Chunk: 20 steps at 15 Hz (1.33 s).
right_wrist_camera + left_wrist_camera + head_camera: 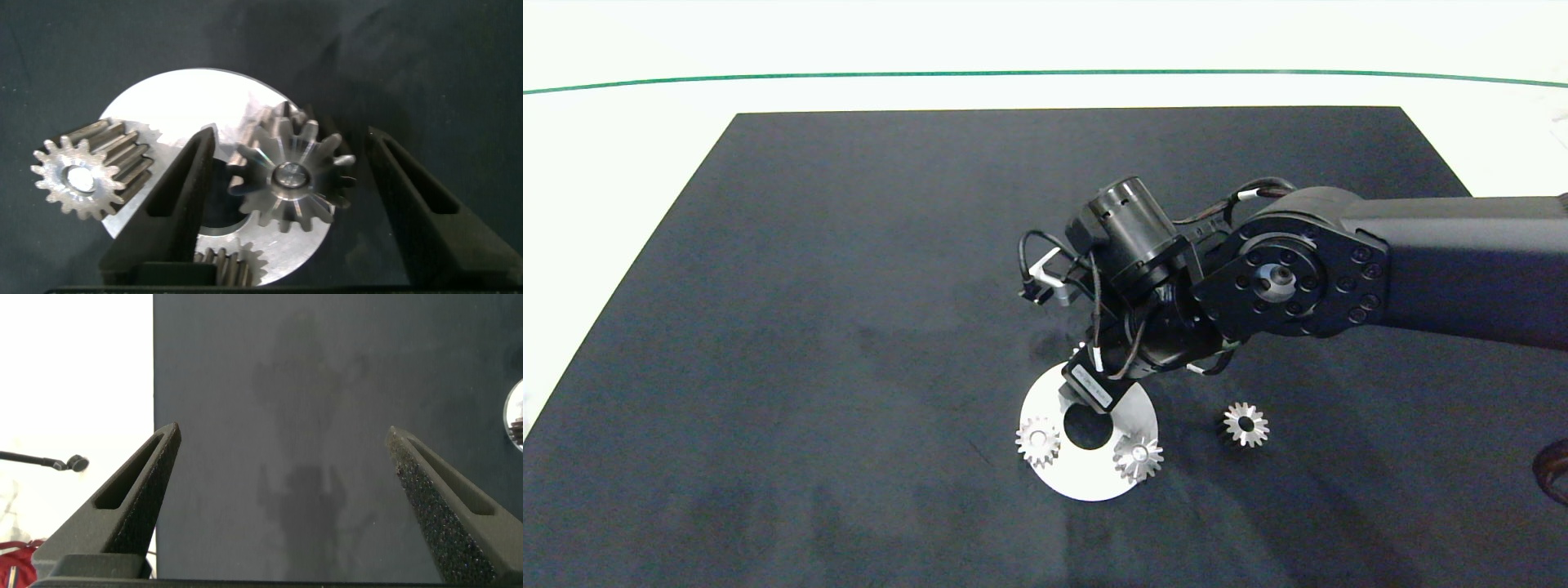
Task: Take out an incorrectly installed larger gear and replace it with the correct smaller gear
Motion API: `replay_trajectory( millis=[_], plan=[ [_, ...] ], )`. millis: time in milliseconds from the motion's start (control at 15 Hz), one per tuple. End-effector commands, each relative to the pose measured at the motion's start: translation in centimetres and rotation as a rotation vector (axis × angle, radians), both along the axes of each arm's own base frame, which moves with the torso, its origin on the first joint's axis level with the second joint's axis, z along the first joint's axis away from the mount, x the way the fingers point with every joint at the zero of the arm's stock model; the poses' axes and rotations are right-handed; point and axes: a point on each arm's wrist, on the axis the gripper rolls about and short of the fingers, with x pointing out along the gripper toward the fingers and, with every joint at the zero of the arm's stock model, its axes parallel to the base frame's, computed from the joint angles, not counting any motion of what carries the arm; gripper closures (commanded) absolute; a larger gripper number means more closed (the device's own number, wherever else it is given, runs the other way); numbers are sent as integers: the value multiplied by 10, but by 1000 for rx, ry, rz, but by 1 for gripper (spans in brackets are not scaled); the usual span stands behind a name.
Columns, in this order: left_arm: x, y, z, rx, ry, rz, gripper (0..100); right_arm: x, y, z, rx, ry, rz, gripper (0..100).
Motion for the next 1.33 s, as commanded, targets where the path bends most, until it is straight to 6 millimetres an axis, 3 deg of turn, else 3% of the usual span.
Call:
replay_trajectory(
  millis=[67, 867, 1333],
  plan=[
    [-6, 0, 0, 9, -11, -3, 0, 0, 1, -3, -10, 7, 3, 33],
    [-7, 0, -1, 9, -12, -2, 0, 0, 2, -11, -14, 7, 4, 59],
    [-7, 0, -1, 11, -12, -2, 0, -16, 3, 6, 13, -24, 33, 63]
  ],
)
